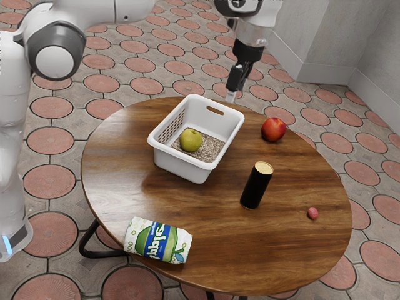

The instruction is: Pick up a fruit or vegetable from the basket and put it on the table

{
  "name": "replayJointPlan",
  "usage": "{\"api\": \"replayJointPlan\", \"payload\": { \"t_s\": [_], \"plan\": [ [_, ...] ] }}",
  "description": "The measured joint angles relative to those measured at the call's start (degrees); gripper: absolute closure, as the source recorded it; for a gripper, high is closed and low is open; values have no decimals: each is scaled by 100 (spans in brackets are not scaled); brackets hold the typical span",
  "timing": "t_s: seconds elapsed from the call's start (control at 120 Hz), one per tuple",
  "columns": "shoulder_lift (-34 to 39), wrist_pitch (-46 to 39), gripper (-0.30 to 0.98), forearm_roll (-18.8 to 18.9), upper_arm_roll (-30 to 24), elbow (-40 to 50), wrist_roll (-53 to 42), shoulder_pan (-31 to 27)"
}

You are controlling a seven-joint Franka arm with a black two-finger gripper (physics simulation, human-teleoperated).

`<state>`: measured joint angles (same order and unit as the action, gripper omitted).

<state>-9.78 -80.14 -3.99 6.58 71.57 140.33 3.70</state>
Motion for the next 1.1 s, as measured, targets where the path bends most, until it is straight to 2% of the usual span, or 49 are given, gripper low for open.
{"api": "replayJointPlan", "payload": {
  "t_s": [0.267,0.417,0.45,0.508,0.567,0.717,0.792,0.867,1.017,1.1],
  "plan": [
    [-81,49,0,16,18,115,159,20],
    [-332,85,0,23,98,237,218,-431],
    [-211,41,0,23,98,490,229,-487],
    [366,-229,0,83,97,1495,246,-532],
    [638,-518,0,224,77,1987,251,-598],
    [395,-1216,0,387,-13,2203,137,-886],
    [205,-1535,0,424,-301,2188,71,-1164],
    [140,-1852,0,442,-521,2239,13,-1166],
    [739,-2664,0,370,-573,3390,-85,-1141],
    [864,-2993,0,323,-564,3627,-130,-1199]
  ]
}}
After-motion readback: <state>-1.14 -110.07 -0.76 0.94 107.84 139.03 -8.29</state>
